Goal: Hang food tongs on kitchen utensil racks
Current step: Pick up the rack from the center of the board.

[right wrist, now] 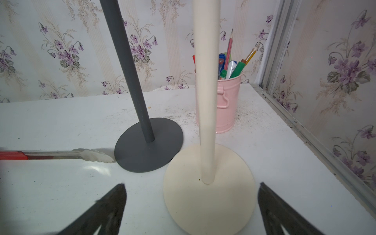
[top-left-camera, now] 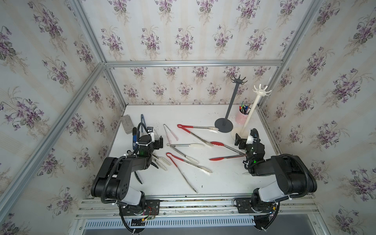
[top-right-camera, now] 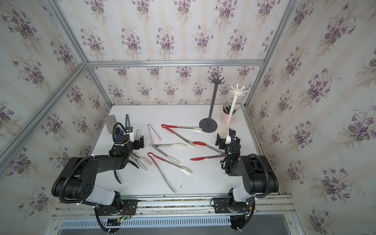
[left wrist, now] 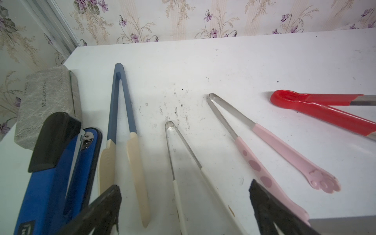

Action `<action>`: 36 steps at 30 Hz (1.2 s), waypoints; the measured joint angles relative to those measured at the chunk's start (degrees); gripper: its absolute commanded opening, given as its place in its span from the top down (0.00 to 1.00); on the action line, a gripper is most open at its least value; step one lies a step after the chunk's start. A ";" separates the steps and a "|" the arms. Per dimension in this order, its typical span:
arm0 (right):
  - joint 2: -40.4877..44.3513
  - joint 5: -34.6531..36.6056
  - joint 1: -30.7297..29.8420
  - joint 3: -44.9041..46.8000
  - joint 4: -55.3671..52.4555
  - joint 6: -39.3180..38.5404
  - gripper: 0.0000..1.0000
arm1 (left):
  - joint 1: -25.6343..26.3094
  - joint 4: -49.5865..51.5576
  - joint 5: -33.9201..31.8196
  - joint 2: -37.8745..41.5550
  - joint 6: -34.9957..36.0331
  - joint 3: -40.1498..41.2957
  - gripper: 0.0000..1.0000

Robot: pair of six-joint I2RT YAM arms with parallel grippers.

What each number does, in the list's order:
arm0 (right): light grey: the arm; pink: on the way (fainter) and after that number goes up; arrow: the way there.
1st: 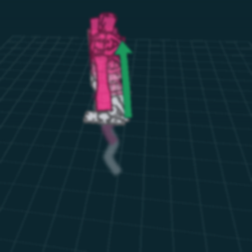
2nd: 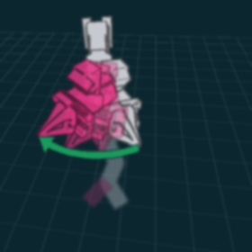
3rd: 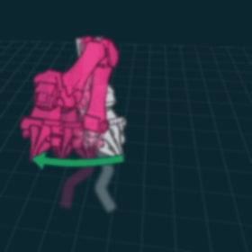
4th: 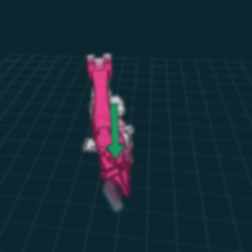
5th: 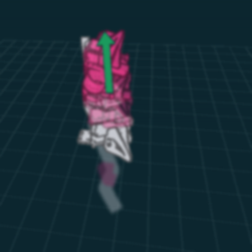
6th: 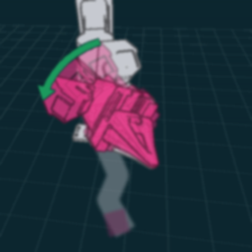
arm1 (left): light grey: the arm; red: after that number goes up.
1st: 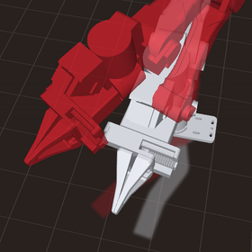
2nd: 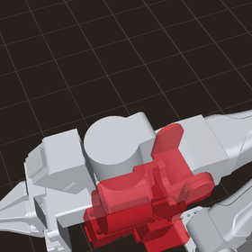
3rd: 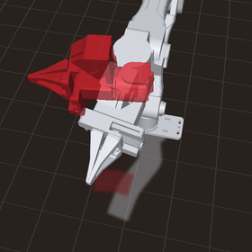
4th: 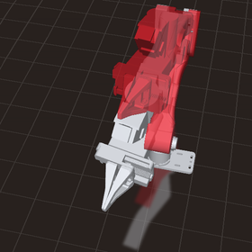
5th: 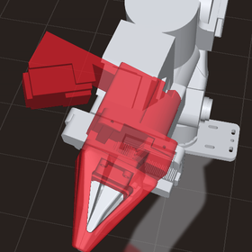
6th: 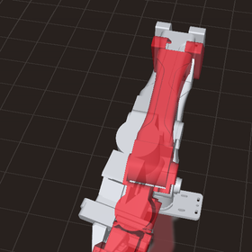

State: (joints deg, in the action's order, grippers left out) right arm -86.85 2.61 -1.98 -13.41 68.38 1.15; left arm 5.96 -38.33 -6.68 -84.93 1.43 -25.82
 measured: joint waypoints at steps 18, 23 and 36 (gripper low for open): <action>40.96 -5.66 0.02 -10.08 -47.17 3.61 0.00 | 6.16 40.04 6.86 33.35 -9.07 -16.87 0.01; 37.51 -9.22 0.55 -17.70 -54.82 3.06 0.00 | 9.88 45.29 10.40 37.48 -10.71 -17.53 0.01; 21.51 -11.39 3.78 -29.20 -51.36 2.32 0.06 | 11.06 50.01 14.51 40.96 -11.56 -18.01 0.01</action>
State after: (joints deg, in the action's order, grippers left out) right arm -65.34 -8.78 1.80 -42.61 17.02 3.46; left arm 17.02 11.68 7.84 -43.97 -10.13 -43.83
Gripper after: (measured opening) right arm 0.954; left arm 0.994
